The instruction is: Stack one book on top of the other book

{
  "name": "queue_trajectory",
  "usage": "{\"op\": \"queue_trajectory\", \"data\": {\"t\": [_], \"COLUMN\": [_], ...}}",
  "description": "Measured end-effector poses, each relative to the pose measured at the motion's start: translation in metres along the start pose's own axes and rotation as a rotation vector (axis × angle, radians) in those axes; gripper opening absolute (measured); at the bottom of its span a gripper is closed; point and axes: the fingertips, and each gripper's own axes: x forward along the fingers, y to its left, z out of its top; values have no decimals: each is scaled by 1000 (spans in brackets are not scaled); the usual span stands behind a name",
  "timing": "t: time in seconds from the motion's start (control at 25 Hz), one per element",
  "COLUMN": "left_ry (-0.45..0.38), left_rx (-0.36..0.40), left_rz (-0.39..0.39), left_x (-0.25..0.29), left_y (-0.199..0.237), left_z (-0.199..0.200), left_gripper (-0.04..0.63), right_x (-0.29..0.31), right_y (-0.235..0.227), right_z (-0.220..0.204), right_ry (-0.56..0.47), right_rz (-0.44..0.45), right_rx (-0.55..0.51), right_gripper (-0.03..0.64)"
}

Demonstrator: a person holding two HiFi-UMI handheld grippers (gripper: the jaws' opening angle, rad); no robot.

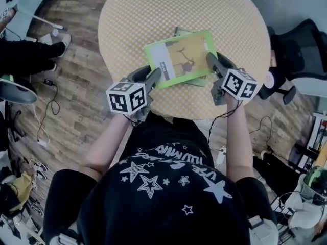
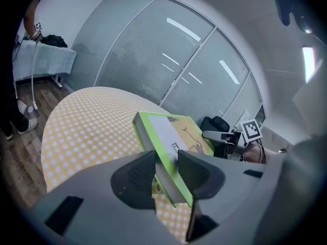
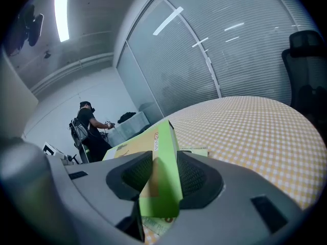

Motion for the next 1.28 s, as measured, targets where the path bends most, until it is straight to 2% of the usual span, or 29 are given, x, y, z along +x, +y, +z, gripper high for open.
{"op": "queue_trajectory", "data": {"t": [0.16,0.48,0.68,0.84,1.0,1.28], "left_ry": [-44,-134,-195,-217,-229,-212], "left_rx": [-27,-181,-276,-324,-363,-417], "left_rz": [62,258,365,438,458,437], "left_x": [-2,20,28,41,53,68], "left_y": [-2,-10,-29,-41,-53,-64], "left_z": [-5,-29,-32,-49,-63,-75], "left_gripper": [137,138,138,140,143,146], "right_x": [14,75,94,103,111,127], "right_y": [-4,-25,-22,-23,-27,-29], "right_z": [1,11,25,24,21,14], "right_ry": [34,190,289,328,379,446], "right_rz": [69,287,397,478,528,563], "right_rx": [-27,-146,-221,-305,-374,-463], "right_gripper": [156,156,158,158,158,158]}}
